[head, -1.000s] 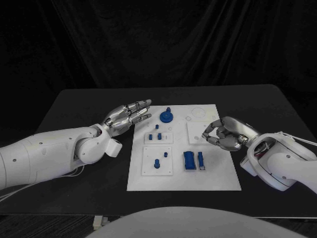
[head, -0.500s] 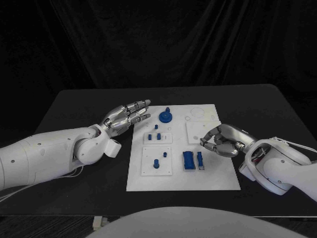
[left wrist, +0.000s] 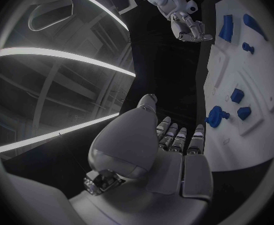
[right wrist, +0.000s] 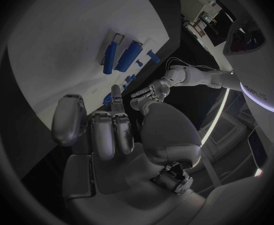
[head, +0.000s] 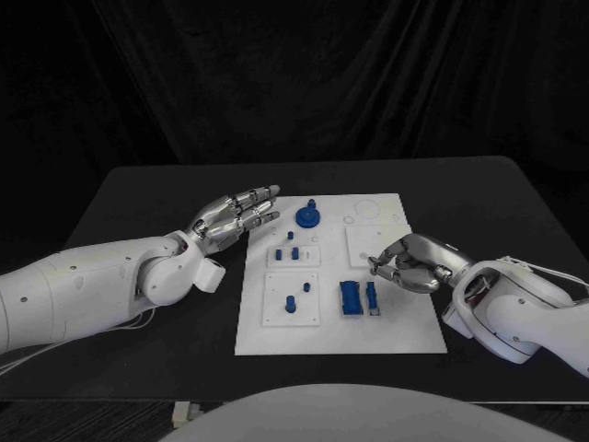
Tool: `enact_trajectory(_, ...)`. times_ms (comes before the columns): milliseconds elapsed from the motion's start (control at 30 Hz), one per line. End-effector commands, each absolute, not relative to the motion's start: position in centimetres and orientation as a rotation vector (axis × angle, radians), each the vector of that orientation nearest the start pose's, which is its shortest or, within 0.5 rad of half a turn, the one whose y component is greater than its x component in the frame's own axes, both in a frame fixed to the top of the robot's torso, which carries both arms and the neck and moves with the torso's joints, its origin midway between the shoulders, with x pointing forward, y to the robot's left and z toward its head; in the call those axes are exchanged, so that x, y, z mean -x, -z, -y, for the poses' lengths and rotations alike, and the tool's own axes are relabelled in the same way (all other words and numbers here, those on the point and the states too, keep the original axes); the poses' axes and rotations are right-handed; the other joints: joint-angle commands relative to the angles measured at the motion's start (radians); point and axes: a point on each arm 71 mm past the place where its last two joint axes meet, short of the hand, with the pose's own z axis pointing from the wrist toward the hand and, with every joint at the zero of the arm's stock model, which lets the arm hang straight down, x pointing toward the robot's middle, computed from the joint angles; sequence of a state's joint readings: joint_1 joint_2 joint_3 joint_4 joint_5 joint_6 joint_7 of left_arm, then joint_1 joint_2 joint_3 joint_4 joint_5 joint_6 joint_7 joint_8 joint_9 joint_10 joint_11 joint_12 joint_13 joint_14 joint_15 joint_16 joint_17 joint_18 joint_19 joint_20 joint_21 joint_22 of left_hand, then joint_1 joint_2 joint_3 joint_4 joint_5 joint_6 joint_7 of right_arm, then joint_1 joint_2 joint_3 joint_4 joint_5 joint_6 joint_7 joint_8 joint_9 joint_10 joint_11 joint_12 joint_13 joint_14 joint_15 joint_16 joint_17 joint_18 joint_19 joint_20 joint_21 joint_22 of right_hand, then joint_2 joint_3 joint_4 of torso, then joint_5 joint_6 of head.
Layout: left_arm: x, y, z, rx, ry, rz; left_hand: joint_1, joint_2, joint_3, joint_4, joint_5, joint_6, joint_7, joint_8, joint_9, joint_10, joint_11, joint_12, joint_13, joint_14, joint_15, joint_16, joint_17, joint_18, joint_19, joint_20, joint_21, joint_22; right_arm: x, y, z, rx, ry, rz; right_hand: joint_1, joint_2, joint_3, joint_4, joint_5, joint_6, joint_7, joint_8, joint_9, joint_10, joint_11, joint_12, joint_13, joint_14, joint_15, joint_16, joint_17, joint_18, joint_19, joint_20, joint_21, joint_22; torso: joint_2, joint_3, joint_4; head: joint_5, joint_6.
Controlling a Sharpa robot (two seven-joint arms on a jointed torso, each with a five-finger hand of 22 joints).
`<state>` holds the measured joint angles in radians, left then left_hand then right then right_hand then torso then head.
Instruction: Assemble the parts on the task board
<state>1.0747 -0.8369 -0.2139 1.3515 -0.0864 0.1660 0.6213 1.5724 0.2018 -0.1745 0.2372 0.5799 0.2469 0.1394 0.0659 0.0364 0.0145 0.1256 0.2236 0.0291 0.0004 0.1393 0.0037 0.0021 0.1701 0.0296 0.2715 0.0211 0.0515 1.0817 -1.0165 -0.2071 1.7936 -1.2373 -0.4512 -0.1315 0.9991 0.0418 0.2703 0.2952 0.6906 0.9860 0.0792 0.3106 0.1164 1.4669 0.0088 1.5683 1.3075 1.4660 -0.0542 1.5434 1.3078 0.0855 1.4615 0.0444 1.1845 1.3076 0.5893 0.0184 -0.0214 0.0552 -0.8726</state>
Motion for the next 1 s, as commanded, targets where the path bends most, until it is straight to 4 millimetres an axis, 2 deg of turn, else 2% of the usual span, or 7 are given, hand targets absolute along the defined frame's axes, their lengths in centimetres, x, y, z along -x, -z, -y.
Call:
enact_trajectory(33, -44.7, 28.8, -23.7, 1.029, 1.860, -1.613, 0.012, 0.001, 0.001, -0.007, 0.004, 0.008, 0.014, 0.003, 0.001, 0.001, 0.009, 0.006, 0.001, 0.001, 0.003, -0.002, -0.001, 0.011, -0.001, 0.004, 0.005, 0.000, -37.7, 26.7, 21.1, -0.109, -0.792, -1.929, -0.025, 0.010, 0.000, 0.000, -0.006, 0.009, 0.000, -0.008, -0.002, 0.104, -0.008, 0.003, 0.263, 0.089, -0.010, -0.007, 0.197, -0.012, 0.013, -0.001, -0.010, 0.166, 0.000, -0.0001, -0.0003, 0.000, 0.000)
enact_trajectory(400, -44.7, 28.7, -23.8, 1.029, 1.857, -1.608, 0.013, 0.001, 0.001, -0.007, 0.004, 0.009, 0.014, 0.004, 0.001, 0.001, 0.009, 0.006, 0.001, 0.002, 0.004, -0.001, -0.001, 0.011, -0.001, 0.004, 0.005, 0.000, -37.7, 27.4, 21.0, -0.105, -0.777, -1.973, -0.047, 0.029, 0.006, 0.000, -0.003, 0.011, 0.001, -0.016, -0.003, 0.104, -0.007, 0.003, 0.263, 0.086, -0.009, -0.013, 0.186, -0.008, 0.005, 0.000, -0.025, 0.162, 0.001, -0.0002, 0.0001, 0.002, 0.000)
enact_trajectory(1000, -44.7, 28.8, -23.8, 1.029, 1.856, -1.608, 0.013, 0.001, 0.001, -0.007, 0.004, 0.009, 0.014, 0.004, 0.001, 0.001, 0.009, 0.006, 0.001, 0.002, 0.004, -0.001, -0.001, 0.011, -0.001, 0.004, 0.005, 0.000, -37.2, 28.3, 20.9, -0.105, -0.764, -2.025, -0.053, 0.033, 0.010, -0.001, -0.004, 0.014, 0.001, -0.019, -0.003, 0.104, -0.007, 0.003, 0.263, 0.081, -0.008, -0.021, 0.172, -0.004, -0.004, 0.000, -0.049, 0.156, 0.001, -0.0001, 0.0000, 0.001, 0.000)
